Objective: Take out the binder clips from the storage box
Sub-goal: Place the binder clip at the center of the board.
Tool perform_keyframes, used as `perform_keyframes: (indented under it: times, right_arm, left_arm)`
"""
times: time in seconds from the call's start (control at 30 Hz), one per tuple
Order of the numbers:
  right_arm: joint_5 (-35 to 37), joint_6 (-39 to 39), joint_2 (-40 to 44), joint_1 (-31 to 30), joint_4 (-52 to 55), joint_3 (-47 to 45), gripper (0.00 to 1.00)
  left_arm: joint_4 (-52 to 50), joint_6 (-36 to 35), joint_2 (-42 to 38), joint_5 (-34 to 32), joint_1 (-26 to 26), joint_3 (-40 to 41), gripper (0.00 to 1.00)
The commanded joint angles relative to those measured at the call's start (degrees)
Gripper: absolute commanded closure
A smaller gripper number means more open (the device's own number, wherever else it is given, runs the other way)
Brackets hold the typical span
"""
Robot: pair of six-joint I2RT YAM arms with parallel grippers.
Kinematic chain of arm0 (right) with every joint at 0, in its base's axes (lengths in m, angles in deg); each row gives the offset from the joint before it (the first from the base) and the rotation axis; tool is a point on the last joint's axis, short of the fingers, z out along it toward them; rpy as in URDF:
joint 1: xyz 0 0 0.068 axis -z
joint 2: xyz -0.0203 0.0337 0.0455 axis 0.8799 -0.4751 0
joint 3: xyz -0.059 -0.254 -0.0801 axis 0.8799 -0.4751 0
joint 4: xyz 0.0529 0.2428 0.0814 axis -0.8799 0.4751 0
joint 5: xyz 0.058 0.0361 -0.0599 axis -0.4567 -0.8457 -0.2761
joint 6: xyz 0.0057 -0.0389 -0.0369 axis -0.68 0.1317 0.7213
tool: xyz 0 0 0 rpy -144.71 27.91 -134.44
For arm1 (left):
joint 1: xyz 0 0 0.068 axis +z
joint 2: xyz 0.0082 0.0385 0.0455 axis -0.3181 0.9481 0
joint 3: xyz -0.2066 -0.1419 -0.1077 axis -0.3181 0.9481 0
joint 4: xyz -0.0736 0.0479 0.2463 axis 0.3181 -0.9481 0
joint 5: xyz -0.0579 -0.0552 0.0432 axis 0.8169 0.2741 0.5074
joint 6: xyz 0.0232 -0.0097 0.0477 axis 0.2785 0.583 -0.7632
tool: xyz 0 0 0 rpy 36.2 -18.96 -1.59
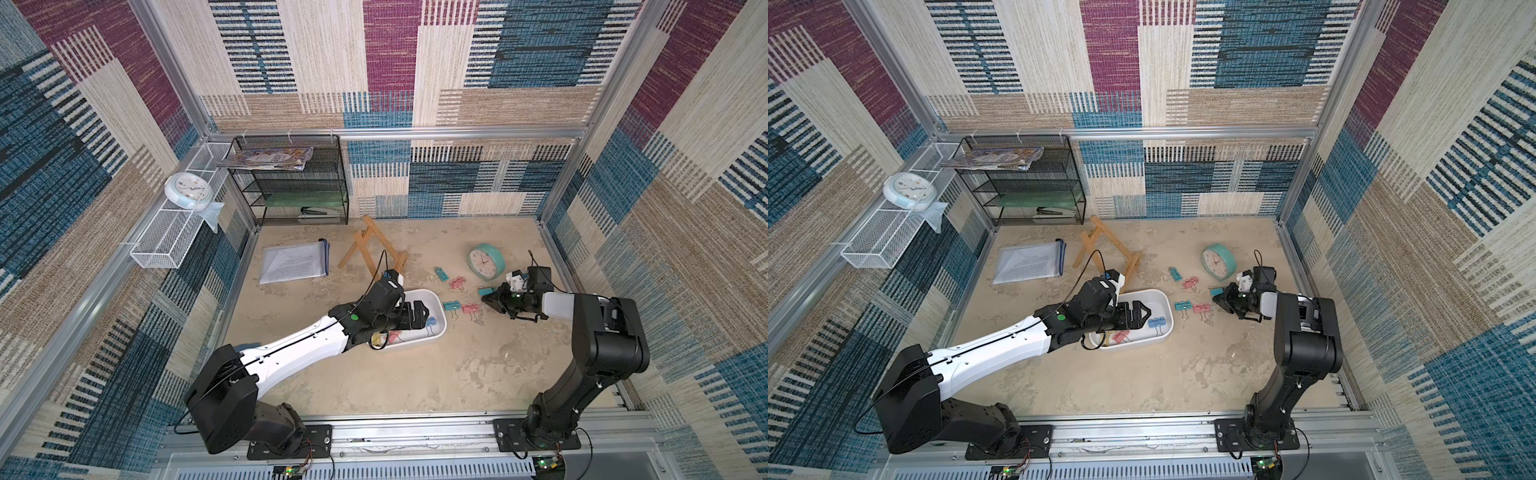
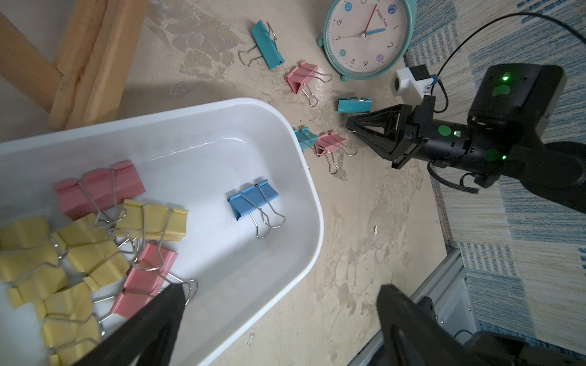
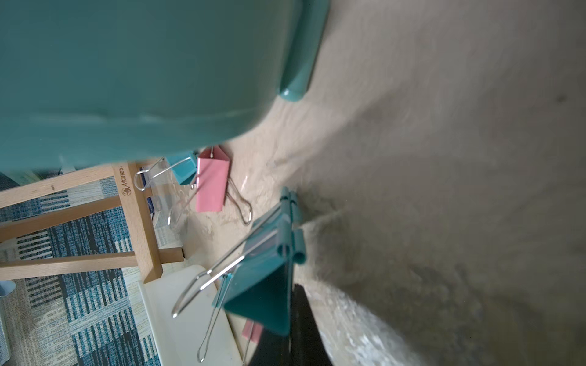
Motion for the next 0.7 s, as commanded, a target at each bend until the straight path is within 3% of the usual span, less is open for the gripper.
perform_keyframes:
  times: [0.0,0.3,0.67]
  right_arm:
    - [-0.85,1.79,-0.69,0.08,1.12,0.24,0.99]
    - [3.57,2.82,2.31,0.75,4.47,-1.26,0.79]
    - [10.29,6.17,9.74,0.75,10.16,-0.62,0.73]
  left_arm:
    - [0.74,0.03,0.18,-0.01,0.02,-0.33,0.01]
    - [0.74,-0.09,0.45,0.17,-0.01,-0.37,0.01]
    - [0.26,-0.75,0.57,-0.10,-0.01,-0.59,0.01]
